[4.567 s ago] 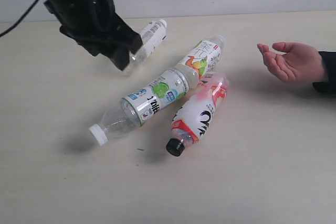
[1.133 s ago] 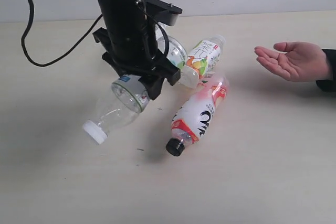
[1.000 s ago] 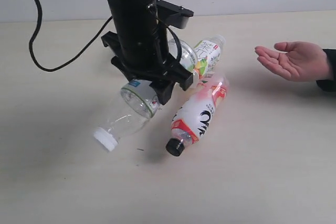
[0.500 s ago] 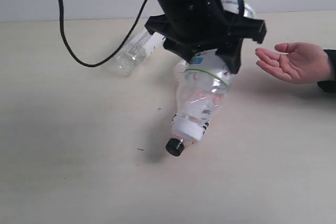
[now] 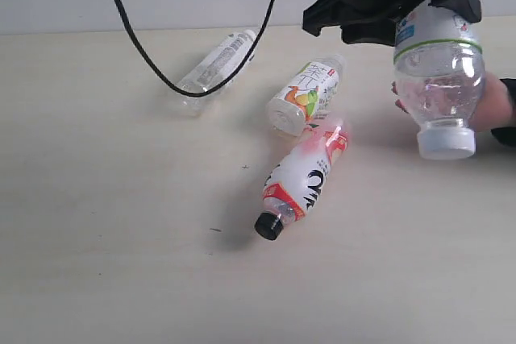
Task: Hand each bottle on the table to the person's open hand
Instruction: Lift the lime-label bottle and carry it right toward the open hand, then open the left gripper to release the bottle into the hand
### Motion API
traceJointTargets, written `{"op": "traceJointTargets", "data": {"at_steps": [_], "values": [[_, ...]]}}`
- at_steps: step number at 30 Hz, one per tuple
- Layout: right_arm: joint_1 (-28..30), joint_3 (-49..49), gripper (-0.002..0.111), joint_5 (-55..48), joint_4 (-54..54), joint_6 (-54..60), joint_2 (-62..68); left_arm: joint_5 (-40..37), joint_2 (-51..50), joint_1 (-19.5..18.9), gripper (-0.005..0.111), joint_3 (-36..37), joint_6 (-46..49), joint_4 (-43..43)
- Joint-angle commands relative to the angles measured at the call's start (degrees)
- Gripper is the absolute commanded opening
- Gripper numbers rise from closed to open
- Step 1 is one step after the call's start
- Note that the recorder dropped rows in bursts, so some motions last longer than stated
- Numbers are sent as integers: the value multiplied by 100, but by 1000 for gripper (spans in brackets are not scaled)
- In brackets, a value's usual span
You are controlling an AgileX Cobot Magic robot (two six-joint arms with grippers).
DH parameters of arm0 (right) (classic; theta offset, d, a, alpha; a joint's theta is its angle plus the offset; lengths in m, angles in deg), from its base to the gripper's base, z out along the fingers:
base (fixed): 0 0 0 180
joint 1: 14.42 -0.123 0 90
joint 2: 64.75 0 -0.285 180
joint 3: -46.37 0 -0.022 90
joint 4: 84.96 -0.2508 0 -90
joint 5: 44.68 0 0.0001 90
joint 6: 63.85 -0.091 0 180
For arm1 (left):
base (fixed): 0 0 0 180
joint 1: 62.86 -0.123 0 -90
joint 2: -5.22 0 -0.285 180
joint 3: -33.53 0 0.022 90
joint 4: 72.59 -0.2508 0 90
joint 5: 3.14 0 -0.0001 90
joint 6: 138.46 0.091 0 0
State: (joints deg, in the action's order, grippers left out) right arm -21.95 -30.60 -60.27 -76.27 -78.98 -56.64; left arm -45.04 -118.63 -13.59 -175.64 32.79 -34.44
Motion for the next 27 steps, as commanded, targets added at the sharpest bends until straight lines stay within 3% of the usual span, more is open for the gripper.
{"op": "traceJointTargets", "data": {"at_steps": [1,7,18,27], "values": [[-11,-25,0,48,23,-3,-32,867,-357,11,0,-99,340,1045],[-11,-25,0,48,23,-3,-32,1238,-1238,11,0,-626,598,2111],[-11,-25,0,48,23,-3,-32,1210,-2426,-4,0,-2113,876,2142],[-11,-25,0,48,23,-3,-32,1443,-3137,-16,3,-2628,876,2128]]}}
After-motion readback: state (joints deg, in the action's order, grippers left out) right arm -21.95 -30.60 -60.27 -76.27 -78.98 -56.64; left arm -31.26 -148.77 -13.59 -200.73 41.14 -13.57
